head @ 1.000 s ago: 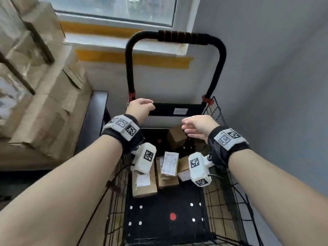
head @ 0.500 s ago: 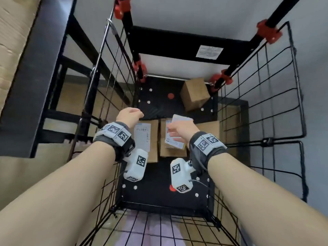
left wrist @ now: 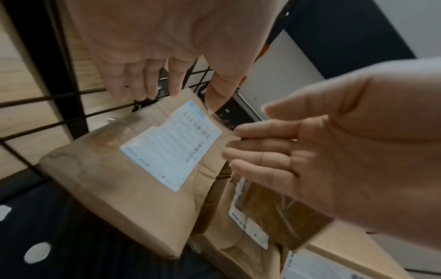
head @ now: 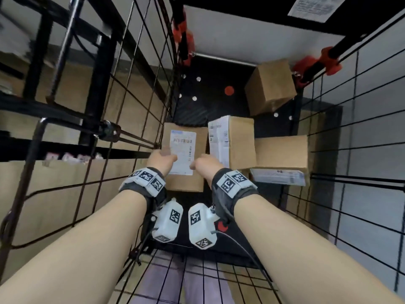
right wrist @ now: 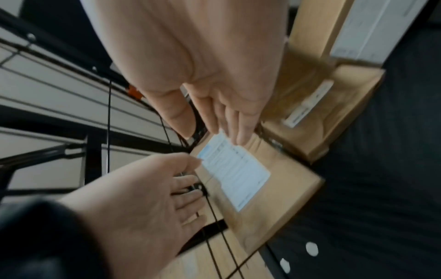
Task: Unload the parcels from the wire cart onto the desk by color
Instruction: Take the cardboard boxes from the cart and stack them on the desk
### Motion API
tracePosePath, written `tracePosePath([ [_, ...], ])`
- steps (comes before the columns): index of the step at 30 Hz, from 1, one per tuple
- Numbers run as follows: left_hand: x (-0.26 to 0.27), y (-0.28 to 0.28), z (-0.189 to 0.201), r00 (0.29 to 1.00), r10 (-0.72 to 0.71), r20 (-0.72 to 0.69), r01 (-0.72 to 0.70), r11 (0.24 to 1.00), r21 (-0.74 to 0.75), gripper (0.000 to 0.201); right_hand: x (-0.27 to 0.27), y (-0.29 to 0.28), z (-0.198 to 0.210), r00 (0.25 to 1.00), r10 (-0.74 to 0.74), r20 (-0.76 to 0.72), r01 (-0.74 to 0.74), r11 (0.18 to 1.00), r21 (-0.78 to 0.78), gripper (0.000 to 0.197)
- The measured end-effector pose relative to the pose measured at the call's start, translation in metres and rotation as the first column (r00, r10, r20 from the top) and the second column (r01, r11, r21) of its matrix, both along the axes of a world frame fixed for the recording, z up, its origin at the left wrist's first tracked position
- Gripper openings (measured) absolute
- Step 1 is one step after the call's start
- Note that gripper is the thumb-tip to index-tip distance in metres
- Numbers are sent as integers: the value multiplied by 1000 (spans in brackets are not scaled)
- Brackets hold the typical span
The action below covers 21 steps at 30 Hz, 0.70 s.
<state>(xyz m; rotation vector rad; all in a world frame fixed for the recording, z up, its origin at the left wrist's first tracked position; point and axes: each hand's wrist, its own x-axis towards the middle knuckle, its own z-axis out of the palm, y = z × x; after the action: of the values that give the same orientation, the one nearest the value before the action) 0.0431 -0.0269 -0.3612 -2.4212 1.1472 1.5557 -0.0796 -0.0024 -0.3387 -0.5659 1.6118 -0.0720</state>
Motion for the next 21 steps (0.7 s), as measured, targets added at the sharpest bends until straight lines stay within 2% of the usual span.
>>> tracePosePath([
  [2,4,-3,-11,1000,6,-15,-5,999,34,54,-10,0,-9,996,-11,-94,12,1000,11,52],
  [4,6,-4,-20,999,25,-38,-23,999,46,54,-19,-4,-14,992,-45,-120,46,999,7,57],
  [8,6,-2,-31,995,81,-50,-80,996,38,50,-18,-11,-22,993,-96,-69,99,994,52,47],
  [12,6,-3,-34,984,166,-69,-162,985,59,57,-6,-4,-33,982,-189,-4,189,979,73,65],
  [15,5,-5,-30,972,232,-41,-229,972,54,66,-12,-6,-30,968,-250,16,248,965,84,51],
  [19,-1,-5,-5,960,271,-62,-272,962,7,69,-31,-7,-2,920,-390,37,388,920,52,39],
  [21,-7,-3,10,948,298,-112,-297,955,25,74,-31,-2,15,888,-435,146,429,900,76,33],
])
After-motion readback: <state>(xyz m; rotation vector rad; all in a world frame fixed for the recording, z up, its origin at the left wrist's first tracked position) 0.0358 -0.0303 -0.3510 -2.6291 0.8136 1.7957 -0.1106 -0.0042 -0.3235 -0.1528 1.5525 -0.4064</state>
